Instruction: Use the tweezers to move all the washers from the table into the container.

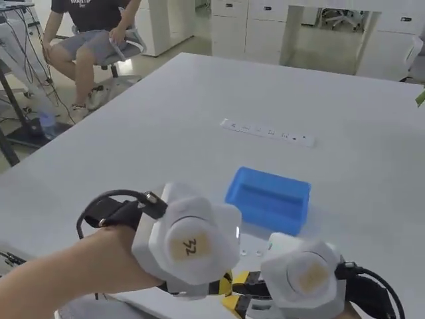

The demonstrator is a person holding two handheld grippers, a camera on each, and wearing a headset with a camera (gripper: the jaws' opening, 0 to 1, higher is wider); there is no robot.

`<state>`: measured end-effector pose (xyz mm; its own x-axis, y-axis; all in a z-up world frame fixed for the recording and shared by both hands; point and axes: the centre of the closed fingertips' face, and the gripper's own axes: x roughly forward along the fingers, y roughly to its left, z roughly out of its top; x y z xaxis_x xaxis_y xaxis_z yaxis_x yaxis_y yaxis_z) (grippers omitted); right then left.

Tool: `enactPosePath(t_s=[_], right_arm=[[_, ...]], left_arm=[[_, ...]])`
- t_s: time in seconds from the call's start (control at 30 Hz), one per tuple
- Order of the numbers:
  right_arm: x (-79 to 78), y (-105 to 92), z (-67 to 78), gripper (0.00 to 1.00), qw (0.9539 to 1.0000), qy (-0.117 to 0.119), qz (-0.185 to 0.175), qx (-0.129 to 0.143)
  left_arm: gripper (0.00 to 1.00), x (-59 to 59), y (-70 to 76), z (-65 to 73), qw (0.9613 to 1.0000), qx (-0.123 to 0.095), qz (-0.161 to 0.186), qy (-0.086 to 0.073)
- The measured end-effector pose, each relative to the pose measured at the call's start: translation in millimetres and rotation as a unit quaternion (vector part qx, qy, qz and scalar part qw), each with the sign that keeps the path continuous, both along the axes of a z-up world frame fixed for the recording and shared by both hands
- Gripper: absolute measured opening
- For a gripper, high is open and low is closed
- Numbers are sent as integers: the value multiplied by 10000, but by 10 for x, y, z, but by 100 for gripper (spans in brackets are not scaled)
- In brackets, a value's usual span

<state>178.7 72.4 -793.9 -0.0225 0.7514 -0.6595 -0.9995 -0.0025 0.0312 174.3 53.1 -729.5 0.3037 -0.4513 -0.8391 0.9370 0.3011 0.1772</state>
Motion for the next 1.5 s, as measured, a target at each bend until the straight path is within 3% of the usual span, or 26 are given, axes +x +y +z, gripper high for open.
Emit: enactPosePath(t_s=[0.13, 0.27, 0.37, 0.43, 0.47, 0.5, 0.57, 0.7, 0.77, 0.8, 0.83, 0.87, 0.93, 1.0, 1.03, 1.17, 1.3, 1.37, 1.4, 1.47, 1.5], right_arm=[[26, 6, 18, 5, 9998, -178, 6, -43], [42, 9, 36, 4, 9998, -195, -38, -64], [51, -2, 37, 3, 9995, -272, -24, -147], [46, 2, 43, 3, 9994, -307, -4, -163], [40, 12, 52, 3, 9995, -291, 0, -155], [37, 20, 62, 3, 9995, -288, -4, -146], [64, 41, 84, 2, 9994, -315, -20, -133], [183, 88, 117, 2, 9993, -345, -92, -85], [254, 119, 128, 2, 9994, -316, -168, -31], [283, 133, 134, 2, 9994, -296, -206, -12], [317, 145, 142, 2, 9993, -289, -253, 23], [353, 160, 154, 2, 9991, -287, -299, 66], [449, 203, 190, 2, 9986, -265, -426, 183], [560, 236, 205, 2, 9980, -224, -529, 246], [606, 246, 208, 2, 9978, -228, -565, 260], [847, 292, 245, 3, 9951, -182, -848, 467], [1049, 294, 219, 3, 9930, -181, -1034, 534], [1084, 303, 216, 3, 9922, -108, -1100, 583], [1093, 326, 213, 3, 9910, 66, -1148, 690], [1142, 327, 182, 3, 9910, 32, -1160, 671], [1151, 331, 174, 3, 9913, -16, -1136, 663]], left_arm=[[0, 51, -11, 20, 9998, -197, 74, -58], [0, 92, -24, 60, 9981, -473, 279, -290], [0, 113, 10, 65, 9932, -797, 757, -370], [0, 80, 33, 49, 9926, -829, 834, -298], [1, 88, 52, 44, 9917, -847, 903, -358], [6, 90, 89, 23, 9882, -946, 1134, -401], [16, 64, 103, 1, 9849, -1094, 1305, -315], [26, 72, 212, 71, 9673, -1603, 1895, -530], [26, 65, 259, 84, 9624, -1695, 2050, -556], [31, 108, 349, 98, 9579, -1692, 2202, -728], [37, 120, 390, 97, 9545, -1691, 2331, -773], [43, 125, 428, 86, 9490, -1731, 2528, -742], [55, 168, 491, 96, 9365, -1930, 2811, -825], [54, 142, 515, 70, 9346, -1991, 2860, -708], [55, 151, 561, 56, 9296, -1997, 3008, -737], [62, 145, 627, 30, 9200, -2051, 3261, -725], [72, 136, 662, 23, 9132, -2068, 3427, -764], [77, 142, 699, 30, 9054, -2105, 3589, -844], [78, 138, 716, 37, 9005, -2155, 3682, -845], [82, 147, 748, 44, 8883, -2259, 3912, -825], [86, 146, 748, 41, 8879, -2272, 3920, -801]])
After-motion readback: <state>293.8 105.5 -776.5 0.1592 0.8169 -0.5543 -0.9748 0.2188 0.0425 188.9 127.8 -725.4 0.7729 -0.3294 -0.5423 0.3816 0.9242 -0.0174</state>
